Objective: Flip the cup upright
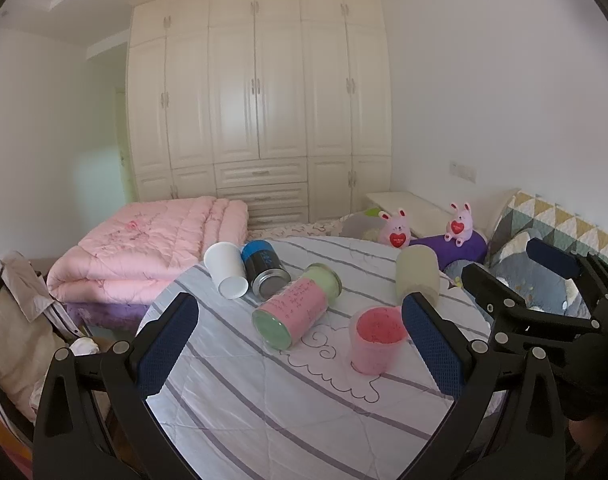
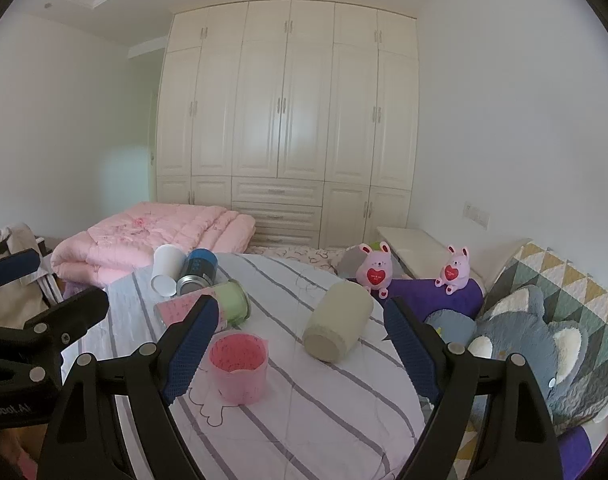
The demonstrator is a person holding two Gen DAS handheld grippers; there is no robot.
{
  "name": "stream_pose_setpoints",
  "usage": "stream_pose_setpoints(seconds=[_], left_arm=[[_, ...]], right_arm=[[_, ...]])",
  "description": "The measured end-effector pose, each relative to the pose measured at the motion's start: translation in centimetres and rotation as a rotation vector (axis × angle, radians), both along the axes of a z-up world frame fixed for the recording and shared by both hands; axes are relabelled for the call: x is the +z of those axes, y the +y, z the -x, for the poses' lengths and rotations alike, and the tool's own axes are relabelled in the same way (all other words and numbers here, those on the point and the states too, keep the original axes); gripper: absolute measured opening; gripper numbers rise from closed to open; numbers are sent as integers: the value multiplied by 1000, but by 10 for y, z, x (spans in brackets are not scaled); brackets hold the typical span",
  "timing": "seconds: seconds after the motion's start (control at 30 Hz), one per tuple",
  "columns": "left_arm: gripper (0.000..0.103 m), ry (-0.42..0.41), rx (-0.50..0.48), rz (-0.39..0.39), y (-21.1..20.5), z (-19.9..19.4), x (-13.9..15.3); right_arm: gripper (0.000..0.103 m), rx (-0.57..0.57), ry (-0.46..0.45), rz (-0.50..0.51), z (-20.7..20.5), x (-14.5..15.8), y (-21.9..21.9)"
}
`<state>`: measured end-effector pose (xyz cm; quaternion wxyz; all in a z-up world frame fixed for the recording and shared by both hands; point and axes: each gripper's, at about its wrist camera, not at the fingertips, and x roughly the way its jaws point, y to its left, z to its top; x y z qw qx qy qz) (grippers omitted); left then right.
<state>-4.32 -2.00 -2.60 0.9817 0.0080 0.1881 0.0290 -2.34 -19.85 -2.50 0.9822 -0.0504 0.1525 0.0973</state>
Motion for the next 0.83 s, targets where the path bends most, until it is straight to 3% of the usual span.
stream_pose_setpoints(seconds=[0.83], left_arm=[[103,23,2,-2,3,-10,-7]], right_arm=[[86,-10,58,-1,-11,-9,0]])
